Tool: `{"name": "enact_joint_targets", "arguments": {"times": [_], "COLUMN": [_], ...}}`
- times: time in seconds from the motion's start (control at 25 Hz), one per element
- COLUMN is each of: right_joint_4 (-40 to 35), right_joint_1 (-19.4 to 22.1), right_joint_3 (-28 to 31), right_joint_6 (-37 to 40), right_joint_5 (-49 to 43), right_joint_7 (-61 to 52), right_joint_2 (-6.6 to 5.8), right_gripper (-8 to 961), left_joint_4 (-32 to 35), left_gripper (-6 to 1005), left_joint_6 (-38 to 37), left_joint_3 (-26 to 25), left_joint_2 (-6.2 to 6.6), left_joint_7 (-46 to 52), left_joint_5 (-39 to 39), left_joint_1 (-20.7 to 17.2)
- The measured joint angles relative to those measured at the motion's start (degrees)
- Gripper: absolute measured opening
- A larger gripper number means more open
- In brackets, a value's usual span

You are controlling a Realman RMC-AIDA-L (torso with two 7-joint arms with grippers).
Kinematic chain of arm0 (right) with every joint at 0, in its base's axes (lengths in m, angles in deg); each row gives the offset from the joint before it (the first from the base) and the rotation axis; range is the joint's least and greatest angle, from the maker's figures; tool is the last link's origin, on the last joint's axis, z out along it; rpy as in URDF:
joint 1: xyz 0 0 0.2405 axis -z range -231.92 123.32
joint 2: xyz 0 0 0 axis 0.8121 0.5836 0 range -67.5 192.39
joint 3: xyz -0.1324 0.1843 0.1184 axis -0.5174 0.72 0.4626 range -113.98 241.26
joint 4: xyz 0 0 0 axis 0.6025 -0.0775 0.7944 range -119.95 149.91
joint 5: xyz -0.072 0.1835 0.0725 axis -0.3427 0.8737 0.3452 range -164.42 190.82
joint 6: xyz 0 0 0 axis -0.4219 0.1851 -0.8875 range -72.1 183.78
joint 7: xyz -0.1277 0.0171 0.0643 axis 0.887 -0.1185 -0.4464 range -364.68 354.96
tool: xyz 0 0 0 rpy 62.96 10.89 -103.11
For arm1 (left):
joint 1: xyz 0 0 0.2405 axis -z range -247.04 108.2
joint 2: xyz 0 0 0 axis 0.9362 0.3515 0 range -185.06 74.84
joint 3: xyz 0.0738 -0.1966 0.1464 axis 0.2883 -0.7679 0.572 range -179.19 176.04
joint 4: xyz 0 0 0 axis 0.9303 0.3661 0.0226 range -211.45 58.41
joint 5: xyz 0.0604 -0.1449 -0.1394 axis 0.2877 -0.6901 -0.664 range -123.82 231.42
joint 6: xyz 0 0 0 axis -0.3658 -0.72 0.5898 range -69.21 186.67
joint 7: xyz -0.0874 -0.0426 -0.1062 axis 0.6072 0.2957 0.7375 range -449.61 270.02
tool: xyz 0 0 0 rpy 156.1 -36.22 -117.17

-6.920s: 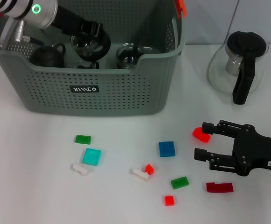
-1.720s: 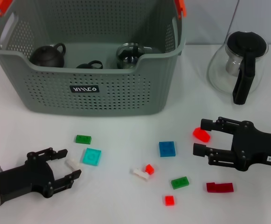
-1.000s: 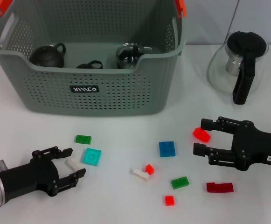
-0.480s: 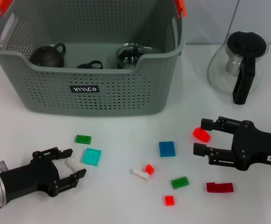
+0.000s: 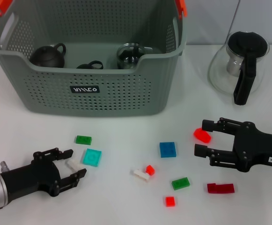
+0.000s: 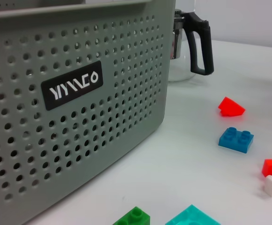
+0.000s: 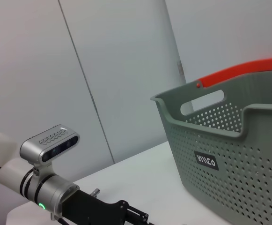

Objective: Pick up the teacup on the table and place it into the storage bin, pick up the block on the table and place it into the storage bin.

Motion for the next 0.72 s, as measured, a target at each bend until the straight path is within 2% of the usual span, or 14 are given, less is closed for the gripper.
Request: {"name": "enact_joint_targets", "arguments": {"times": [0.24,0.36,0.48,0.6,0.72], "right_joint_4": [0.0,0.0,0.0,0.0,0.0], "right_joint_1": [0.0,-0.1,-0.1,-0.1,-0.2], "right_joint_3": [0.0,-0.1,0.0,0.0,0.0], "right_joint_6": [0.0,0.0,0.1,0.2,0.3], "right_joint_5": [0.0,0.0,0.0,0.0,0.0], "right_joint_7": [0.0,0.0,0.0,0.0,0.0], "right_joint_2": [0.0,0.0,0.0,0.0,0.0], "right_gripper": [820,820,820,820,820], "left_joint_4": [0.9,1.2,2.1,3.8,4.1], "left_gripper": [647,426,416,413,424], "left_joint_6": [0.7,0.5,-1.4,-7.1,-15.4], "left_joint_3": [0.0,0.0,-0.1,-1.0,-5.0], "left_joint_2": [0.25,0.26,0.47,1.5,3.08], "left_joint_7": [4.0,4.2,5.5,9.1,12.4], "left_joint_5": [0.3,0.5,0.3,0.1,0.1], "left_joint_1": [0.5,0.5,0.2,0.2,1.5]}}
